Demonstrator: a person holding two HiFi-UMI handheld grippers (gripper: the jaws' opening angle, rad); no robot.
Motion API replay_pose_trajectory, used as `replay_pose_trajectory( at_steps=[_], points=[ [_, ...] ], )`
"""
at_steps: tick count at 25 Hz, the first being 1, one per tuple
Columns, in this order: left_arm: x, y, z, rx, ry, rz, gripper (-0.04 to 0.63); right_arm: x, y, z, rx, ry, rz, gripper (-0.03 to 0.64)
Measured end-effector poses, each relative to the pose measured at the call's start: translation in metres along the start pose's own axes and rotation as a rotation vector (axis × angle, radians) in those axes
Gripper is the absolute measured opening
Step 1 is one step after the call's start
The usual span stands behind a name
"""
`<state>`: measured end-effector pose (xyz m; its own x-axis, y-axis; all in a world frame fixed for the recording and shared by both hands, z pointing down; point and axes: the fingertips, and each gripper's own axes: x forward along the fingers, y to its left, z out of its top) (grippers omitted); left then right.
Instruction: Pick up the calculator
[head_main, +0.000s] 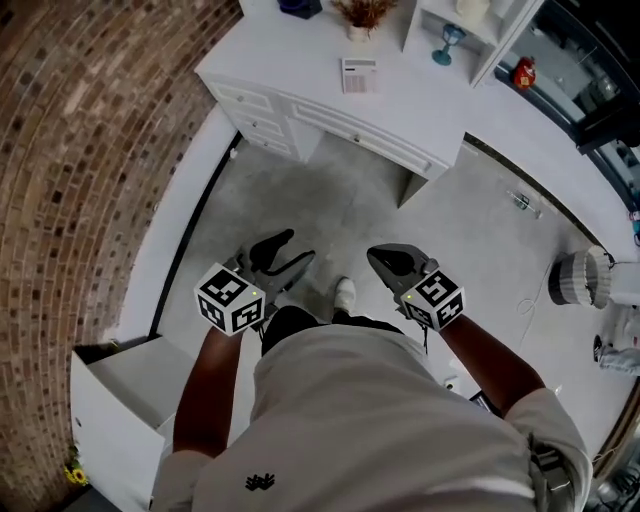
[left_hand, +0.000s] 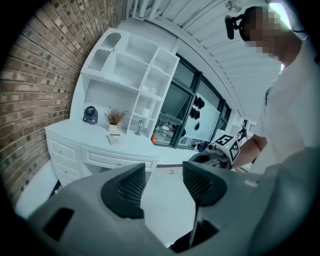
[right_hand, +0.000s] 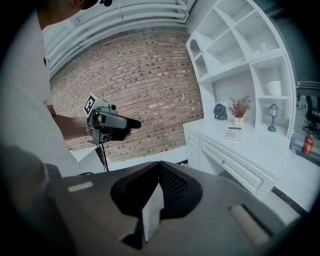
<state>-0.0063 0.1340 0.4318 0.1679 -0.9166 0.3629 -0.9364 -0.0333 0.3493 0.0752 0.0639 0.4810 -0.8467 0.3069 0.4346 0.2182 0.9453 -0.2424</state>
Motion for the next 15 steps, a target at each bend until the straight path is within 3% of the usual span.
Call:
replay_pose_trajectory(
  at_steps=[7, 15],
  points=[
    [0.06, 0.059, 0.046, 0.021, 0.021, -0.097, 0.233, 0.006, -0.072, 0.02, 0.056, -0.021, -0.128, 0.012],
    [0.133, 0.166, 0.099, 0.065, 0.067, -0.193, 0.233, 0.037, -0.149, 0.043, 0.14, -0.04, -0.287, 0.012]
  ],
)
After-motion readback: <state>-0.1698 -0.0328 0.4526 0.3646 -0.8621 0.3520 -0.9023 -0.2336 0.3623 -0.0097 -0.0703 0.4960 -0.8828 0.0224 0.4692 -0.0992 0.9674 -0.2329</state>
